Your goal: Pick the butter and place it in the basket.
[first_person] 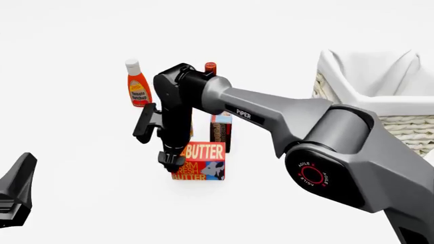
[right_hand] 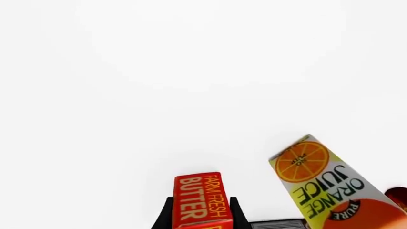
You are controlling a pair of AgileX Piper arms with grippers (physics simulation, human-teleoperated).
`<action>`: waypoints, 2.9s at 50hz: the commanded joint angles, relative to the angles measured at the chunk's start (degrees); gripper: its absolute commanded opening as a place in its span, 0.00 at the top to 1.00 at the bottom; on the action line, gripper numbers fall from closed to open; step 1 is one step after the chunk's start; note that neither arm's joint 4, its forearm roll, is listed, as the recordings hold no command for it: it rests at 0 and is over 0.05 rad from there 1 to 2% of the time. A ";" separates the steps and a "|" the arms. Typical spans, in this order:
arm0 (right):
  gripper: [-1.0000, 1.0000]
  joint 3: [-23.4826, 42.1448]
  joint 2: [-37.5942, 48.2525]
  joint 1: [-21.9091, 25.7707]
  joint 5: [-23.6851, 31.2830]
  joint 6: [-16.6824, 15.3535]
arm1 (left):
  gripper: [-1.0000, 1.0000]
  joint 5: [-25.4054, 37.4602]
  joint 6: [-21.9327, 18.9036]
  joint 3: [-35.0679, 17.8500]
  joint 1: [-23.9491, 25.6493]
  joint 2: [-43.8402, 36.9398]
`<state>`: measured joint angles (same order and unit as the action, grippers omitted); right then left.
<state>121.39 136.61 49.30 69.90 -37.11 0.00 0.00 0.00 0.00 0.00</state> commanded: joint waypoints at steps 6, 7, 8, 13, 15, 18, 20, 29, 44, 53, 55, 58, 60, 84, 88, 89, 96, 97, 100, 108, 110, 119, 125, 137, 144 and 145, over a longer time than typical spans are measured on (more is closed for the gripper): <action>1.00 -1.50 -0.41 2.04 -0.96 4.38 | 0.00 0.00 0.00 0.00 0.00 0.00; 1.00 -1.56 -0.44 2.05 -0.99 4.39 | 0.00 0.00 0.00 0.00 0.00 0.00; 1.00 -2.55 -1.29 2.72 -1.68 4.88 | 0.00 0.00 0.00 0.00 0.00 0.00; 1.00 -4.11 -3.24 4.33 -2.46 6.17 | 0.00 0.00 0.00 0.00 0.00 0.00; 1.00 -4.27 -3.50 4.54 -2.47 6.36 | 0.00 0.00 0.00 0.00 0.00 0.00; 1.00 -6.17 -5.57 6.32 -3.31 7.56 | 0.00 0.00 0.00 0.00 0.00 0.00; 1.00 -6.81 -6.19 6.68 -3.58 7.72 | 0.00 0.00 0.00 0.00 0.00 0.00; 1.00 -8.06 -8.13 7.86 -3.93 8.57 | 0.00 0.00 0.00 0.00 0.00 0.00; 1.00 -9.40 -11.43 8.84 -4.55 10.29 | 0.00 0.00 0.00 0.00 0.00 0.00; 1.00 -10.59 -15.01 10.03 -5.06 12.91 | 0.00 0.00 0.00 0.00 0.00 0.00; 1.00 -10.46 -15.72 10.11 -5.05 13.55 | 0.00 0.00 0.00 0.00 0.00 0.00; 1.00 -10.56 -16.97 10.38 -5.24 14.67 | 0.00 0.00 0.00 0.00 0.00 0.00; 1.00 -10.62 -17.53 10.50 -5.46 15.24 | 0.00 0.00 0.00 0.00 0.00 0.00; 1.00 -16.40 -27.20 10.94 -10.62 22.38 | 0.00 0.00 0.00 0.00 0.00 0.00; 1.00 -16.91 -28.32 10.78 -11.11 23.08 | 0.00 0.00 0.00 0.00 0.00 0.00; 1.00 -17.08 -28.60 10.67 -11.27 23.16 | 0.00 0.00 0.00 0.00 0.00 0.00; 1.00 -18.61 -30.93 10.11 -12.65 24.47 | 0.00 0.00 0.00 0.00 0.00 0.00; 1.00 -18.56 -31.52 9.35 -13.02 24.56 | 0.00 0.00 0.00 0.00 0.00 0.00; 1.00 -19.52 -32.66 9.06 -13.66 25.24 | 0.00 0.00 0.00 0.00 0.00 0.00; 1.00 -21.03 -34.93 8.28 -14.81 26.38 | 0.00 0.00 0.00 0.00 0.00 0.00; 1.00 -21.48 -36.48 6.79 -15.25 26.10 | 0.00 0.00 0.00 0.00 0.00 0.00; 1.00 -22.23 -40.23 5.24 -16.20 27.17 | 0.00 0.00 0.00 0.00 0.00 0.00; 1.00 -22.57 -41.86 4.56 -16.68 27.87 | 0.00 0.00 0.00 0.00 0.00 0.00; 1.00 -24.40 -45.62 1.62 -18.18 28.76 | 0.00 0.00 0.00 0.00 0.00 0.00; 1.00 -25.87 -46.71 -0.12 -19.54 29.63 | 0.00 0.00 0.00 0.00 0.00 0.00; 1.00 -25.88 -46.72 -0.12 -19.54 29.63 | 0.00 0.00 0.00 0.00 0.00 0.00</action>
<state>96.46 92.45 51.18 51.91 -9.50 0.00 0.00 0.00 0.00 0.00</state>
